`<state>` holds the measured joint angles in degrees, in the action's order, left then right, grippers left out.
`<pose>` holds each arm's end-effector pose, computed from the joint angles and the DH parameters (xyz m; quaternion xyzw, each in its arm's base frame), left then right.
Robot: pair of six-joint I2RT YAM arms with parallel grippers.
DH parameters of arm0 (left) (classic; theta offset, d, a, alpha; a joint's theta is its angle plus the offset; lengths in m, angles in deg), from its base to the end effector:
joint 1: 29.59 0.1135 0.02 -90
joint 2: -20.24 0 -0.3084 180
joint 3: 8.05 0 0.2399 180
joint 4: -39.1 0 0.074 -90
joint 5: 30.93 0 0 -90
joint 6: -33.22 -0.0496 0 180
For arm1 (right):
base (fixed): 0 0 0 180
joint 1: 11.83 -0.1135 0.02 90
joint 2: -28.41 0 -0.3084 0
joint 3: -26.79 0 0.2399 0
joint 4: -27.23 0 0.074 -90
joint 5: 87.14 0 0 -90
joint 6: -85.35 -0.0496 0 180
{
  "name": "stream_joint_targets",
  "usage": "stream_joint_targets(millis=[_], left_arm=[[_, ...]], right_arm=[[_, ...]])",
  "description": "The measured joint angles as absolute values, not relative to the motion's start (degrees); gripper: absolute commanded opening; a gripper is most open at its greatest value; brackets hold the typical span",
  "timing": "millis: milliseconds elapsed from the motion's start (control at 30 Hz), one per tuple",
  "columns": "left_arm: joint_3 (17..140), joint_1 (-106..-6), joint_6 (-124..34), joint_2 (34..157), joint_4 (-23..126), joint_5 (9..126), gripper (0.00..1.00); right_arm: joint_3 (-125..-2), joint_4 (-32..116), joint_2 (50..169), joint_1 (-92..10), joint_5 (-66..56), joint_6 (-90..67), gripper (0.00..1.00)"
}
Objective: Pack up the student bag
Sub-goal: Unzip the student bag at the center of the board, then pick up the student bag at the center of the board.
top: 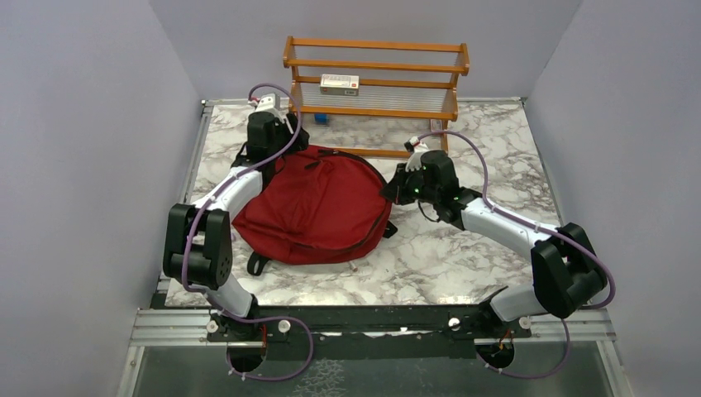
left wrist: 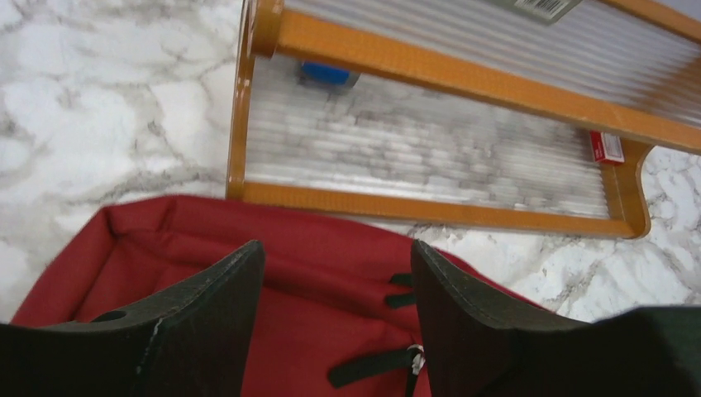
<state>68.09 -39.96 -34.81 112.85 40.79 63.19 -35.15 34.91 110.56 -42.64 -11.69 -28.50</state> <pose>0.3746 -0.0722 0.3151 -0.0608 0.8073 -0.1912 0.5550 0.2606 0.1699 0.2791 -0.1168 0.8442 0.3313 0.4048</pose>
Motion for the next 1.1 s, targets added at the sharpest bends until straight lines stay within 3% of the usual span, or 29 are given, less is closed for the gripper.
stream_joint_targets(millis=[233,367,633,1100], left_arm=[[67.52,-39.41,-26.30,113.31,49.79,66.42,0.67],[65.92,-39.41,-17.34,114.30,49.92,69.68,0.68],[65.18,-39.74,-13.76,115.19,49.79,70.70,0.68],[71.58,-39.78,-44.53,115.43,58.14,72.56,0.71]], right_arm=[[-34.54,35.37,110.56,-42.64,-10.68,-27.47,0.04],[-32.60,35.24,110.56,-42.64,-10.70,-27.50,0.03],[-30.65,34.08,110.56,-42.64,-10.75,-27.54,0.03],[-32.42,35.94,110.45,-42.64,-10.68,-25.29,0.01]])
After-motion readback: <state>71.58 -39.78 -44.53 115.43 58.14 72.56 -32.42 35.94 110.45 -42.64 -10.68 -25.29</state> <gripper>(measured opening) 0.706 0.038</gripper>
